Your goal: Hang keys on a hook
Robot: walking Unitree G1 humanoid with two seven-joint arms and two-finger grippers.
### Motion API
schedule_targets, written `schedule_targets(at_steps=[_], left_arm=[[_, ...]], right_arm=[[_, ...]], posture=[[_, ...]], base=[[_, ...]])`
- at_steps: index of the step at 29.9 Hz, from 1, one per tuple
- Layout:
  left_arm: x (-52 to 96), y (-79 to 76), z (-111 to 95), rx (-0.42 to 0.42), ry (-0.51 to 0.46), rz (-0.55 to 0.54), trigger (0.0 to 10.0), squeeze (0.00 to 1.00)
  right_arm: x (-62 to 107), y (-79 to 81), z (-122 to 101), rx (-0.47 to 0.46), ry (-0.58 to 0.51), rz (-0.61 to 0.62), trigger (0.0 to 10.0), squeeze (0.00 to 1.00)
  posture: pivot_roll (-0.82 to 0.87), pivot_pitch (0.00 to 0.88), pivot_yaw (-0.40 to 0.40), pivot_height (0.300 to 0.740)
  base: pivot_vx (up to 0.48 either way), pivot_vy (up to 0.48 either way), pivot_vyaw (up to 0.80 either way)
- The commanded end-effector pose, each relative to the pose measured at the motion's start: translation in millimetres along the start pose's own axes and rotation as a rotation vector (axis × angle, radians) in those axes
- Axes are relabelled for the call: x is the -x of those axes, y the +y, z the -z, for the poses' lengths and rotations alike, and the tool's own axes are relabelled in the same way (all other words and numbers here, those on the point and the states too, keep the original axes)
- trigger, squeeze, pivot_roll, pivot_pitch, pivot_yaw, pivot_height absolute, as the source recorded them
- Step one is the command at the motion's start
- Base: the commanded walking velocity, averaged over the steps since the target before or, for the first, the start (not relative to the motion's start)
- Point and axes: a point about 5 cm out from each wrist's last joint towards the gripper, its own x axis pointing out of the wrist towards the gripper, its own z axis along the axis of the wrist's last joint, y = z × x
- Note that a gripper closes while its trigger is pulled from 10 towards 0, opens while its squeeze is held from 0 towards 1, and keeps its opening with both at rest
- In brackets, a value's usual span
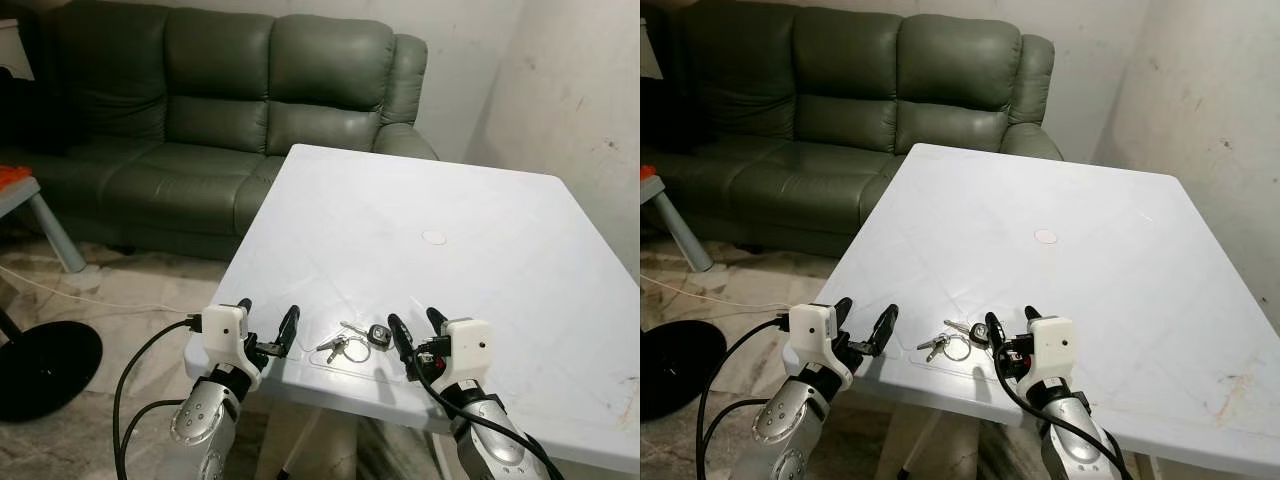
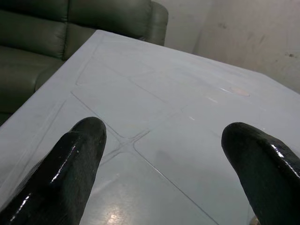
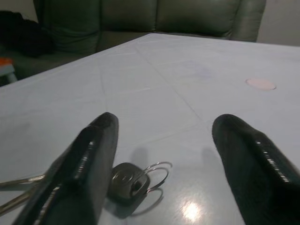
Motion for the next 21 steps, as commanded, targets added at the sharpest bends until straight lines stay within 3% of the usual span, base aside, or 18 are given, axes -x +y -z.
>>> schedule_targets(at_steps=[1, 2, 3, 6, 7, 8, 9, 14, 21], left_arm=[[-0.3, -3.2, -4.5, -0.027, -0.015, 0.025, 10.0, 0.0], [-0.3, -3.2, -4.5, -0.027, -0.015, 0.025, 10.0, 0.0], [-0.3, -4.8, -4.3, -0.03, -0.015, 0.033, 10.0, 0.0], [0.1, -5.4, -3.7, -0.03, -0.013, 0.035, 10.0, 0.0], [0.3, -5.7, -3.5, -0.031, -0.012, 0.035, 10.0, 0.0], [0.4, -5.8, -3.4, -0.031, -0.012, 0.036, 10.0, 0.0], [0.6, -6.5, -3.1, -0.029, -0.011, 0.038, 10.0, 0.0], [1.7, -8.3, -1.5, -0.029, -0.005, 0.041, 10.0, 0.0], [3.2, -8.8, -0.9, -0.029, -0.003, 0.037, 10.0, 0.0]], right_arm=[[-0.2, -0.6, -4.7, 0.014, -0.007, -0.015, 10.0, 1.0], [-0.2, -0.6, -4.7, 0.014, -0.007, -0.015, 10.0, 1.0], [-3.3, 1.3, 1.3, 0.011, 0.066, -0.009, 10.0, 1.0], [-2.7, 5.9, -1.6, -0.015, 0.046, -0.026, 10.0, 0.96], [-3.2, 7.4, -1.8, -0.024, 0.052, -0.022, 10.0, 0.57], [-3.5, 8.2, -1.6, -0.028, 0.06, -0.019, 10.0, 0.57], [-4.0, 10.2, -2.2, -0.042, 0.064, -0.022, 10.0, 0.0], [-7.6, 18.8, -5.0, -0.096, 0.101, 0.0, 10.0, 0.0], [-11.5, 19.3, -0.3, -0.077, 0.195, 0.113, 10.0, 0.0]], posture=[[-0.02, 0.003, -0.055, 0.74], [-0.02, 0.003, -0.055, 0.74], [-0.02, 0.003, -0.057, 0.74], [-0.02, 0.003, -0.057, 0.74], [-0.02, 0.003, -0.057, 0.74], [-0.02, 0.003, -0.057, 0.74], [-0.02, 0.006, -0.061, 0.74], [-0.02, 0.01, -0.065, 0.74], [-0.01, 0.01, -0.07, 0.74]], base=[[0.0, 0.0, 0.0], [0.0, 0.0, 0.0], [0.0, 0.0, 0.0], [0.0, 0.0, 0.0], [0.0, 0.0, 0.0], [0.0, 0.0, 0.0], [0.0, 0.0, 0.0], [0.0, 0.0, 0.0], [0.0, 0.0, 0.0]])
